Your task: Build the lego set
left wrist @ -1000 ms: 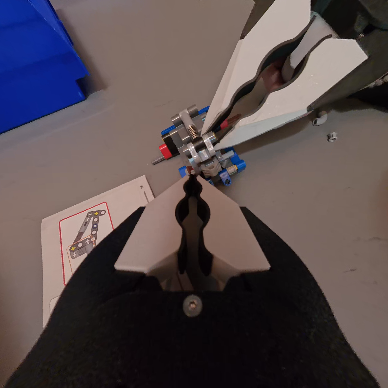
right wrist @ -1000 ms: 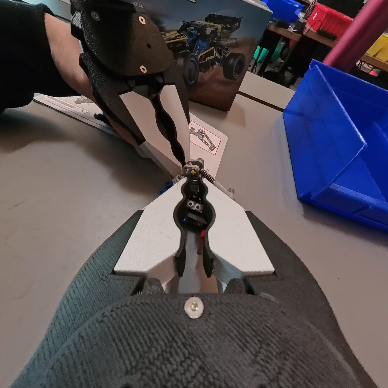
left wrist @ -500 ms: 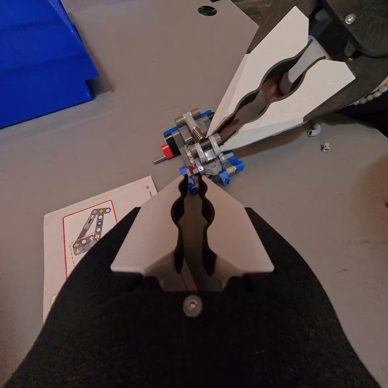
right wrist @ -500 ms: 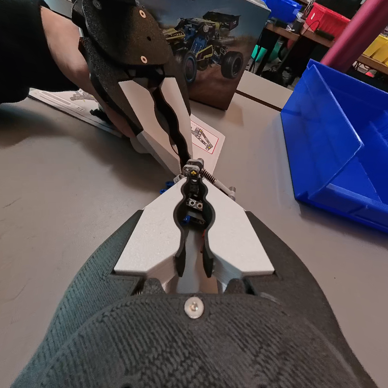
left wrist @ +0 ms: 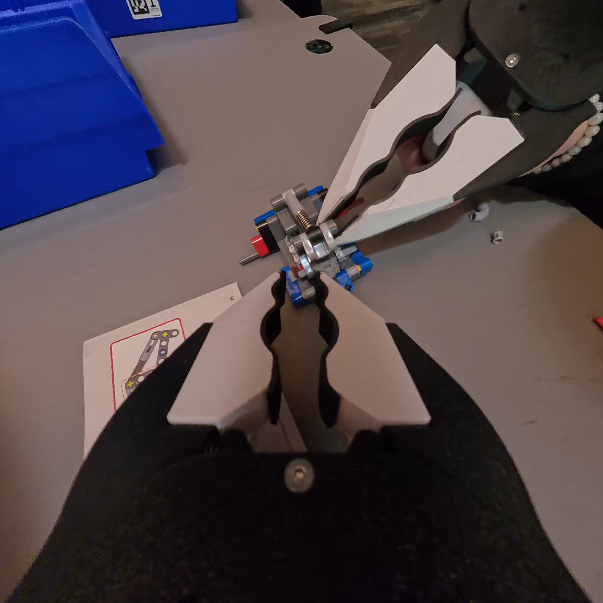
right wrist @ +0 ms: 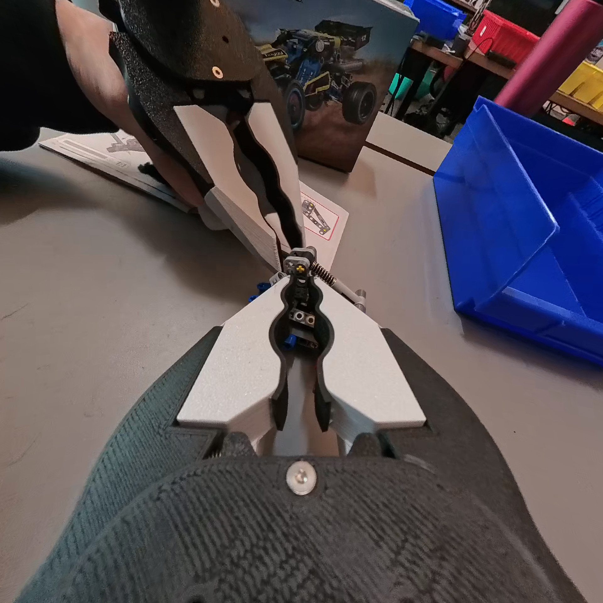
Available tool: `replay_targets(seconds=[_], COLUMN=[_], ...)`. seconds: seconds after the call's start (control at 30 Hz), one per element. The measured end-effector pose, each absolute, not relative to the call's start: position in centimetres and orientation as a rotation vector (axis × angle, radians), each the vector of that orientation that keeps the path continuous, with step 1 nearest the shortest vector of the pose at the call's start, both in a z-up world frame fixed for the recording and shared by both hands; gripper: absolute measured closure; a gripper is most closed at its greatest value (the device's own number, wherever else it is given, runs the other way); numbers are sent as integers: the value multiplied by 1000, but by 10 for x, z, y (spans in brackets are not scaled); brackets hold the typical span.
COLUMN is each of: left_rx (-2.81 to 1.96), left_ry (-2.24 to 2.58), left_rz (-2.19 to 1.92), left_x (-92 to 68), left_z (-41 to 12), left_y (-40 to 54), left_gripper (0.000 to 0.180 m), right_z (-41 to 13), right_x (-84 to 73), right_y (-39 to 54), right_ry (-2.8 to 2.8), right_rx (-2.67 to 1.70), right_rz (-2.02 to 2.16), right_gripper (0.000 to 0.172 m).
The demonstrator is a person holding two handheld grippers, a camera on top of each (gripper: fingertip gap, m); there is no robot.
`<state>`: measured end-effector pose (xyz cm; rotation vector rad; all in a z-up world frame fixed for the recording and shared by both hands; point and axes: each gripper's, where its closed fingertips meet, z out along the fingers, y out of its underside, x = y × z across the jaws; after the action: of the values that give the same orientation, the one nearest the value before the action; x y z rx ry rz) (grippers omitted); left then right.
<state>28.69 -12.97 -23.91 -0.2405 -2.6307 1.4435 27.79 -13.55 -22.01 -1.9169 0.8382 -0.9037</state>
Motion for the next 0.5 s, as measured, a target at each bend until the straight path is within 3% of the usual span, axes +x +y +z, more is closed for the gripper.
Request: replay_targets(seconds=[0.17,0.4,0.5], left_rx=[-262,-169,-57], left_ry=[-2619,-2670,-2698], left_rz=[1440,1445,1455], left_x=[281,280,280], left_z=[-240,-238,-230], left_y=[-133,-143,-150], left_gripper=[179,180,180], right_z=[-220,-221,-219], right_x=[277,271,265], right_y=[-138,-146,-155], right_ry=[827,766,757], right_rx=[-1922,-1950,-1999], right_rz=[-899,-920,-1020], right_gripper=[168,167,145])
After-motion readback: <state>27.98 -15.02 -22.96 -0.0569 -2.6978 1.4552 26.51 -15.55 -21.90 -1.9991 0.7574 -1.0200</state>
